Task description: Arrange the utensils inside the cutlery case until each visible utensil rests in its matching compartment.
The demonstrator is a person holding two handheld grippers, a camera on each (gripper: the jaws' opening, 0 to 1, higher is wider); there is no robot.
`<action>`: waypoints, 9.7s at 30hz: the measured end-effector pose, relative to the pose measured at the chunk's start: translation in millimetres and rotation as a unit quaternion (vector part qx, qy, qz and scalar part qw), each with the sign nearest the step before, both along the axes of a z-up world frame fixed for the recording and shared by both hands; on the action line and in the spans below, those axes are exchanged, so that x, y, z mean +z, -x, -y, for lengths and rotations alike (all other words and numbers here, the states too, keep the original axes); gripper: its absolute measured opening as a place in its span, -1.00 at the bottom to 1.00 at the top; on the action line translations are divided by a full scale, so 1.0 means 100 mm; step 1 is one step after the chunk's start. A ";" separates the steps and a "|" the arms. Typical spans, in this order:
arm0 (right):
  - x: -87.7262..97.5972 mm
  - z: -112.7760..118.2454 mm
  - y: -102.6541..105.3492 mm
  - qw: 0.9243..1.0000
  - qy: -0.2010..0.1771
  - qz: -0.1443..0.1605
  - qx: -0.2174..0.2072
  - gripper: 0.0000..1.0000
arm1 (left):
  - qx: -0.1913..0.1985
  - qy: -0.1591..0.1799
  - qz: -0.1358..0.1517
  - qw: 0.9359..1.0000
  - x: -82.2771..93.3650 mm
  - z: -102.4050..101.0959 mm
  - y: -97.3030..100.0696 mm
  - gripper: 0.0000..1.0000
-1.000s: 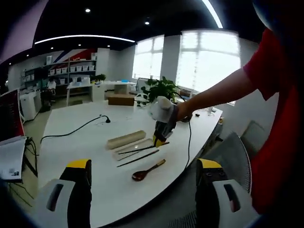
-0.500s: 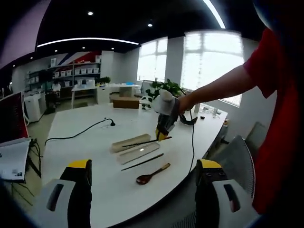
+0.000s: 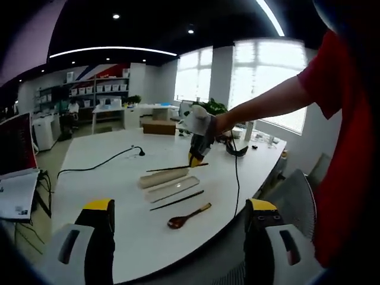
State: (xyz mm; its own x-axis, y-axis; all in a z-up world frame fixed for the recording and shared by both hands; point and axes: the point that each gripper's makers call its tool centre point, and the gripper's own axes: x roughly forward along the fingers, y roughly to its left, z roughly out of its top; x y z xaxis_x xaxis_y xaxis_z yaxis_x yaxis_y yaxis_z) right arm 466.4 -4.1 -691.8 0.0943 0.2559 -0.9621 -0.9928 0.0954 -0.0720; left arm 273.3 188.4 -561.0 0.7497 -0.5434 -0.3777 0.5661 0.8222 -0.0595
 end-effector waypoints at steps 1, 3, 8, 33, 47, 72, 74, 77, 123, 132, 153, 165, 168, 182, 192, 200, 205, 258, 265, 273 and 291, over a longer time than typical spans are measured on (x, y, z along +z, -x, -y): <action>0.00 0.00 -0.02 1.000 0.000 0.001 0.003 -0.99 | 0.001 -0.002 0.000 1.000 0.00 -0.01 0.00 0.86; 0.00 0.01 -0.06 1.000 0.000 0.001 0.002 -0.99 | 0.004 -0.001 -0.002 1.000 -0.01 -0.03 0.00 0.86; 0.00 0.01 -0.19 1.000 -0.001 0.006 -0.002 -0.99 | 0.018 0.002 -0.005 1.000 -0.03 -0.09 -0.02 0.85; 0.11 0.20 -0.89 0.999 0.028 0.018 0.004 -0.99 | 0.048 0.011 -0.018 0.999 -0.05 -0.18 -0.08 0.84; -0.08 0.11 -1.11 1.000 0.011 0.024 -0.004 -0.99 | 0.065 0.007 -0.031 0.997 -0.12 -0.27 -0.08 0.85; -0.74 0.10 -1.27 0.999 -0.003 0.005 -0.047 -0.99 | 0.078 -0.008 -0.038 0.996 -0.19 -0.29 -0.13 0.87; -0.77 0.10 -1.23 1.000 -0.001 0.004 -0.029 -1.00 | 0.081 -0.014 -0.039 0.996 -0.20 -0.31 -0.12 0.87; -0.80 0.15 -1.21 1.000 0.009 0.006 -0.025 -1.00 | 0.084 -0.014 -0.042 0.996 -0.20 -0.30 -0.11 0.87; -1.23 0.21 -1.32 0.997 0.011 -0.024 -0.067 -1.00 | 0.106 -0.032 -0.057 0.992 -0.24 -0.34 -0.05 0.83; -1.09 0.25 -1.32 0.996 0.008 -0.007 -0.093 -0.98 | 0.091 -0.034 -0.046 0.994 -0.19 -0.28 -0.04 0.83; -0.49 0.27 -0.93 0.993 -0.011 0.022 -0.113 -0.88 | 0.088 -0.013 -0.016 0.996 0.04 -0.31 0.17 0.84; -0.42 0.20 -0.56 0.995 -0.018 0.028 -0.089 -0.89 | 0.076 -0.014 -0.005 0.997 0.06 -0.28 0.21 0.84; -0.43 0.19 -0.51 0.996 -0.019 0.025 -0.085 -0.89 | 0.073 -0.014 -0.005 0.997 0.06 -0.26 0.22 0.84; -0.46 0.10 -0.32 0.997 -0.021 0.017 -0.069 -0.86 | 0.067 -0.019 -0.001 0.998 0.10 -0.23 0.22 0.84; -0.52 0.13 -0.27 0.997 -0.019 0.007 -0.069 -0.86 | 0.069 -0.026 -0.004 0.997 0.07 -0.25 0.23 0.86; -0.61 0.02 -0.15 0.998 -0.024 -0.005 -0.054 -0.85 | 0.068 -0.027 -0.003 0.997 0.07 -0.25 0.24 0.86; -0.69 -0.02 -0.09 0.999 -0.018 -0.010 -0.048 -0.85 | 0.072 -0.030 -0.005 0.997 0.05 -0.27 0.25 0.86; -1.20 -0.13 0.25 0.999 0.003 -0.044 -0.023 -0.82 | 0.108 -0.027 -0.026 0.993 -0.11 -0.38 0.42 0.86; -1.24 -0.13 0.27 0.999 0.009 -0.046 -0.019 -0.82 | 0.112 -0.027 -0.028 0.993 -0.12 -0.38 0.41 0.86; -1.27 -0.13 0.28 0.998 0.010 -0.051 -0.019 -0.82 | 0.114 -0.030 -0.033 0.993 -0.14 -0.38 0.40 0.86; -1.30 -0.12 0.25 0.999 0.027 -0.033 0.003 -0.94 | 0.111 -0.027 -0.036 0.993 -0.16 -0.35 0.37 0.85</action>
